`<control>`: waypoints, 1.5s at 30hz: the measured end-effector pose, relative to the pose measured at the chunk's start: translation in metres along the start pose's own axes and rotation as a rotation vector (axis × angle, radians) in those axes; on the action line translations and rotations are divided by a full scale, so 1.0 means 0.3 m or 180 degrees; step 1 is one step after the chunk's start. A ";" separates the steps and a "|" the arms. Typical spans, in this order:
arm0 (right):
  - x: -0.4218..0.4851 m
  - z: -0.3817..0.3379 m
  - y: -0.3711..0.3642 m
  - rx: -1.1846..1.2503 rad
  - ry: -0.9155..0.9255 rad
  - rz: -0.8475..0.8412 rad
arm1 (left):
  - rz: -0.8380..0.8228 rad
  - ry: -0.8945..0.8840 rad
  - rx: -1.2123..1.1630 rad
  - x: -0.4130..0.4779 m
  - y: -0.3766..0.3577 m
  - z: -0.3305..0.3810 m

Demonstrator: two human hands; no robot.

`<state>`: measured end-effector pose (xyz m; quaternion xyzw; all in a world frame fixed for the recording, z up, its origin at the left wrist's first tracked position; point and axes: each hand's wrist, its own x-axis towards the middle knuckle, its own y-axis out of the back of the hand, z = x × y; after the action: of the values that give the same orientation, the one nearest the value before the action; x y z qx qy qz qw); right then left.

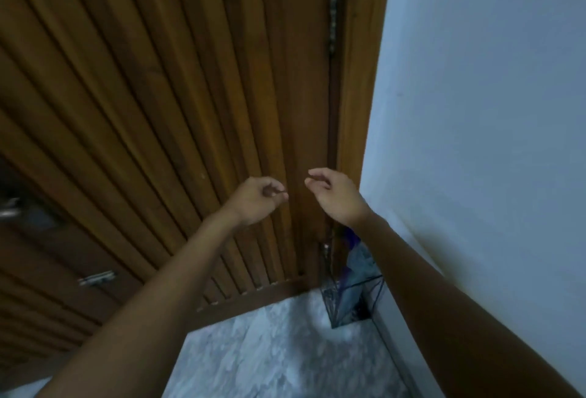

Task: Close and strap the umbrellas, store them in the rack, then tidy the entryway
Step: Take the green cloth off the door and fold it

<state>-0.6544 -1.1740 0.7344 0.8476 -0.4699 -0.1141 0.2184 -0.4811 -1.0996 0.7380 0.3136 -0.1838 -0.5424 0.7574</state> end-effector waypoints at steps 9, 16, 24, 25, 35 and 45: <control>-0.135 -0.676 -0.286 -0.0202 0.1163 -0.0511 | 0.1211 -0.0063 0.0293 -0.494 0.725 -0.018; -0.279 -1.130 -0.644 -0.0009 0.1864 -0.0487 | 0.1778 -0.0049 0.0709 -0.913 1.188 -0.138; -0.360 -1.436 -0.989 0.0108 0.2162 -0.0665 | 0.2258 -0.0026 0.0993 -1.171 1.552 -0.315; -0.353 -1.459 -1.034 0.0082 0.2160 -0.0705 | 0.2278 0.0019 0.0946 -1.181 1.589 -0.349; -0.114 -1.581 -1.484 0.0010 0.2076 -0.1079 | 0.2760 0.0221 0.0440 -1.101 1.822 -0.754; 0.301 -1.712 -1.915 -0.0102 0.1955 -0.1080 | 0.2652 0.0695 -0.0003 -0.699 2.124 -1.107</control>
<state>0.0276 -0.8493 0.9124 0.9049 -0.2329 0.1041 0.3408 0.1023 -0.6747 0.9365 0.2679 -0.2132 -0.1540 0.9269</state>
